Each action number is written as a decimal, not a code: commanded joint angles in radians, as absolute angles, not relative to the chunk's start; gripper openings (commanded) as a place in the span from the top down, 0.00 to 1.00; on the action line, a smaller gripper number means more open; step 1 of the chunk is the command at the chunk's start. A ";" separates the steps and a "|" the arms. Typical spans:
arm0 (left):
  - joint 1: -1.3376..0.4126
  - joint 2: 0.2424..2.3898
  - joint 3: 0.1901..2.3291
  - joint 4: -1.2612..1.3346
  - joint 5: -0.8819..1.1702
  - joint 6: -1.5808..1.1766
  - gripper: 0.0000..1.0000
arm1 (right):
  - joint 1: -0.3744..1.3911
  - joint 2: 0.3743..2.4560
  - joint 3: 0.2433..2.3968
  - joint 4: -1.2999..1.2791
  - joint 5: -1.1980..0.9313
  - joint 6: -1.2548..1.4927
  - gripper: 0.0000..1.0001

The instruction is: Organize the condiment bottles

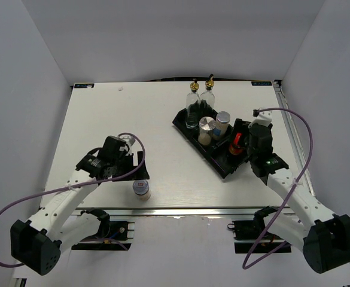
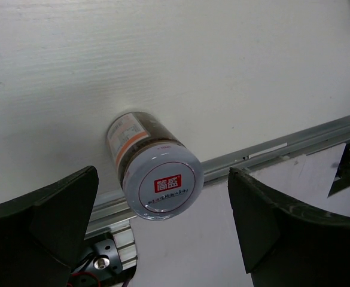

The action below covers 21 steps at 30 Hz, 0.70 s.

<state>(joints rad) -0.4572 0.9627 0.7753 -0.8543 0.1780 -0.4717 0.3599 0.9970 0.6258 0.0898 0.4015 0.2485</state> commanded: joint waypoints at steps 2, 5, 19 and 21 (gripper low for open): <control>-0.511 0.974 0.744 -0.799 0.213 -0.506 0.02 | 0.362 0.916 0.680 0.069 0.475 0.238 0.10; -0.569 1.009 0.762 -0.781 0.152 -0.522 0.02 | 0.362 0.876 0.690 0.052 0.503 0.247 0.11; -0.719 1.161 0.854 -0.897 -0.037 -0.540 0.26 | 0.362 0.821 0.687 0.011 0.555 0.256 0.11; -0.753 1.172 0.874 -0.910 -0.029 -0.548 0.31 | 0.362 0.816 0.690 0.003 0.557 0.261 0.11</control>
<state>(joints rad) -0.7139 1.1687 0.8158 -0.8909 -0.0193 -0.5331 0.3607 0.8368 0.6617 -0.0048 0.5240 0.2531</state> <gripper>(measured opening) 0.747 0.895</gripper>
